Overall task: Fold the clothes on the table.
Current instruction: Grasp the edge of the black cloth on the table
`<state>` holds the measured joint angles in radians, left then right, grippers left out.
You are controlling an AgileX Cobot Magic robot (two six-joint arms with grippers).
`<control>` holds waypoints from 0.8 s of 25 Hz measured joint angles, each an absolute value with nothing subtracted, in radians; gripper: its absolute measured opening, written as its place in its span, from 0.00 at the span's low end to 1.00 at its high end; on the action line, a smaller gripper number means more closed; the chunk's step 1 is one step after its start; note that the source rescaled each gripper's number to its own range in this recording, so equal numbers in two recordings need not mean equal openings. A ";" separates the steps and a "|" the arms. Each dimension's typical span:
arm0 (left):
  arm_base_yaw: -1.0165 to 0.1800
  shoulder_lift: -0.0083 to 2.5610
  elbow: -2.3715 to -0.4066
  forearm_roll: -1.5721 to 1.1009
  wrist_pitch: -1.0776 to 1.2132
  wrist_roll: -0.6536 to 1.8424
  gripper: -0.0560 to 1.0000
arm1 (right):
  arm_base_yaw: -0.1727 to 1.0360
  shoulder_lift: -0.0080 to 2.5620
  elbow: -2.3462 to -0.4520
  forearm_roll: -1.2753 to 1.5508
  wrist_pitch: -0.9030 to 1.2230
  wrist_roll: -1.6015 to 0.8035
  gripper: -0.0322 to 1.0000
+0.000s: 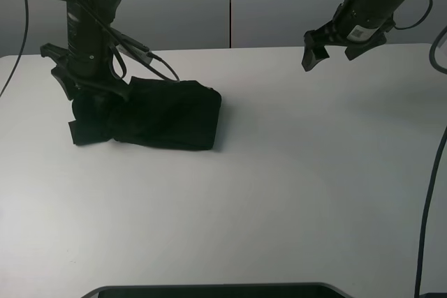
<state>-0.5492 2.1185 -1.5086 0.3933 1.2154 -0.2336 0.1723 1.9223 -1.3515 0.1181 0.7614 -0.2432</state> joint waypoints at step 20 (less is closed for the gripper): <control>-0.549 1.938 -1.509 0.161 1.106 -0.101 0.98 | 0.172 1.922 -1.351 0.135 0.761 -0.245 1.00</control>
<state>-0.5492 1.9383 -1.5086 0.1614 1.1057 -0.1006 0.1723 1.9223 -1.3515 0.1347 0.7614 -0.2448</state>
